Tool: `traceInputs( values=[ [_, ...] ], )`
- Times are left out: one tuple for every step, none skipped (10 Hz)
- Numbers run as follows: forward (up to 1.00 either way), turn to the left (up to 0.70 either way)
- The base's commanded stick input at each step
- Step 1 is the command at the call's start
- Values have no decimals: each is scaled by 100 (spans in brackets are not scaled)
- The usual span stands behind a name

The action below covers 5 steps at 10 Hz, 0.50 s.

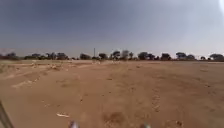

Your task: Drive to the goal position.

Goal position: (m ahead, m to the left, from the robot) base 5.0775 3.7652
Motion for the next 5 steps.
traceInputs(
  values=[
    [50,0],
    [50,0],
    [50,0],
    [50,0],
    [50,0]
  ],
)
